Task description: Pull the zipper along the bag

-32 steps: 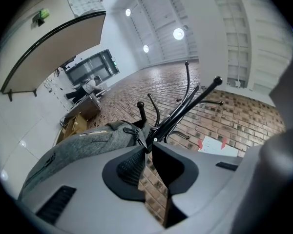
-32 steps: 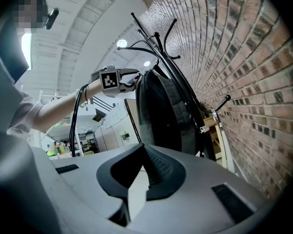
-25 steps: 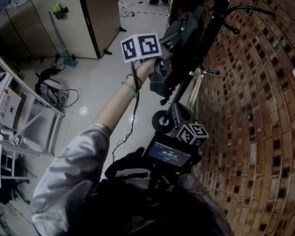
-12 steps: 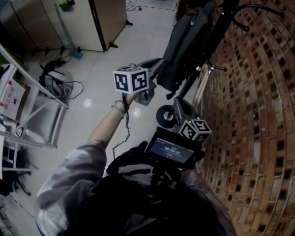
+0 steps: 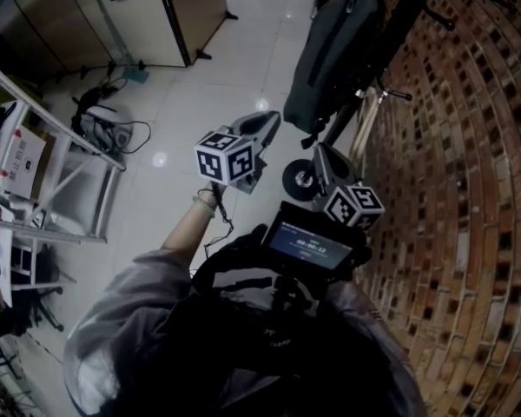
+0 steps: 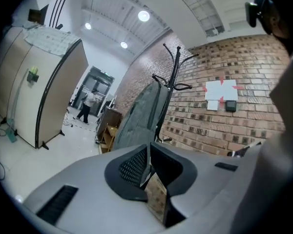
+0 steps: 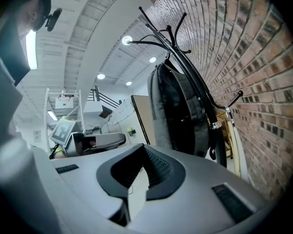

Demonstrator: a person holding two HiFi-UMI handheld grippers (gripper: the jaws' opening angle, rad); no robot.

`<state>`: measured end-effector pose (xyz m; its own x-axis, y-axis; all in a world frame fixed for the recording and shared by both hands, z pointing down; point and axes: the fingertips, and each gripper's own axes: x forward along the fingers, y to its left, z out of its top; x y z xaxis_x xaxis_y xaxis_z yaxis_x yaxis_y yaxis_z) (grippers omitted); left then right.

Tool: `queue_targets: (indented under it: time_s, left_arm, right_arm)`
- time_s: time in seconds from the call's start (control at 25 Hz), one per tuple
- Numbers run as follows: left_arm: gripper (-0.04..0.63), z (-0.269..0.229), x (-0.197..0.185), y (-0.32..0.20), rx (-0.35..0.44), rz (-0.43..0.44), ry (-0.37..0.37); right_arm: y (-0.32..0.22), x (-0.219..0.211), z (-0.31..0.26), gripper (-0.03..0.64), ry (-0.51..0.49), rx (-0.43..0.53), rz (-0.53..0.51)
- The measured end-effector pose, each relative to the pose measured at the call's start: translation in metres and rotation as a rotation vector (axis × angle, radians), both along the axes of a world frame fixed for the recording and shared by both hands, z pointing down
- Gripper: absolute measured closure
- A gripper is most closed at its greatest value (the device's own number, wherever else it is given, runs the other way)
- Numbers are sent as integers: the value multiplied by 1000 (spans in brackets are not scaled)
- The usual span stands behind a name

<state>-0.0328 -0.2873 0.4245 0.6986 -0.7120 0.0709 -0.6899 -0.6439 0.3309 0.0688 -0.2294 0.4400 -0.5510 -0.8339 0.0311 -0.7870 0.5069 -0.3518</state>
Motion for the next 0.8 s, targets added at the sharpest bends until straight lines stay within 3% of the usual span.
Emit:
queue_targets:
  time_s: [0.16,0.48,0.8]
  left_arm:
    - [563,6,-9,17,48,-18,-39]
    - [581,-19,-5,32,233,-108,-87]
    - [581,-17,2,39,213,-123,-86]
  right_arm:
    - [6,7,-4,612,-1,8,21]
    - [13,11,-9,612,-26,18,48]
    - [17,14,-9,614,-13,39,80]
